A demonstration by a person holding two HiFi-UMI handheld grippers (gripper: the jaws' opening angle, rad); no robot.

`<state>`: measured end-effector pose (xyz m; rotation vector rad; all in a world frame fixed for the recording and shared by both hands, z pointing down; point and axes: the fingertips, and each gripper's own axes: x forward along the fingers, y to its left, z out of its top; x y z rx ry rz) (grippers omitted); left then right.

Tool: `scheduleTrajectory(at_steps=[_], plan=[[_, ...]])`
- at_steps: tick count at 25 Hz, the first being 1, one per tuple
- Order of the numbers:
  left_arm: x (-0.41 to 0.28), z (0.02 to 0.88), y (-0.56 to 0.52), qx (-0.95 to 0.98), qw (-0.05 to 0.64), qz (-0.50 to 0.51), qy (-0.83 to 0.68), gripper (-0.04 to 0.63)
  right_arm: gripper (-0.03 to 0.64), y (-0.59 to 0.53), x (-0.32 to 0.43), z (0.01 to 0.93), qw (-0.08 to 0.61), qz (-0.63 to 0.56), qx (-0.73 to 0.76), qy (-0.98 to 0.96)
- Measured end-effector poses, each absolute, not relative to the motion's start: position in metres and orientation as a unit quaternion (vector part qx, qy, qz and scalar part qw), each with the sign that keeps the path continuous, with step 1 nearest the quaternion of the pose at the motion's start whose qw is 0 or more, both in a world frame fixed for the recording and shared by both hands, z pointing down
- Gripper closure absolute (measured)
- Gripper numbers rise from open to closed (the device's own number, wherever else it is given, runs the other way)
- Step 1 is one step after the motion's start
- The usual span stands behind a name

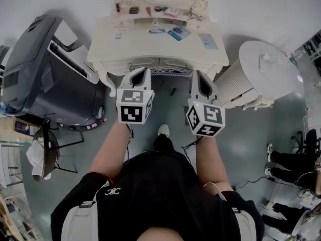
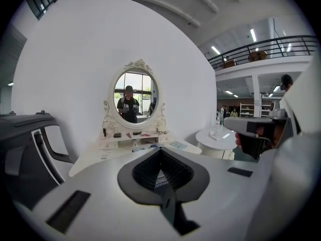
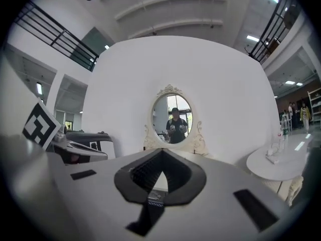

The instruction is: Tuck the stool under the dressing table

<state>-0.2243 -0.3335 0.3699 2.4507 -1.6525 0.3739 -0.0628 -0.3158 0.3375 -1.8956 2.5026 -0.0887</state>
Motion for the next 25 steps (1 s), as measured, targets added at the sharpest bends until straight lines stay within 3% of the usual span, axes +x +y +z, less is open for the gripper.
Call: scheduleTrajectory(at_steps=[25], plan=[[-0.232, 0.379, -0.302, 0.827, 0.083, 0.12, -0.542, 0.591, 0.609, -0.286, -0.074, 0.365, -0.031, -0.054, -0.613, 0.788]])
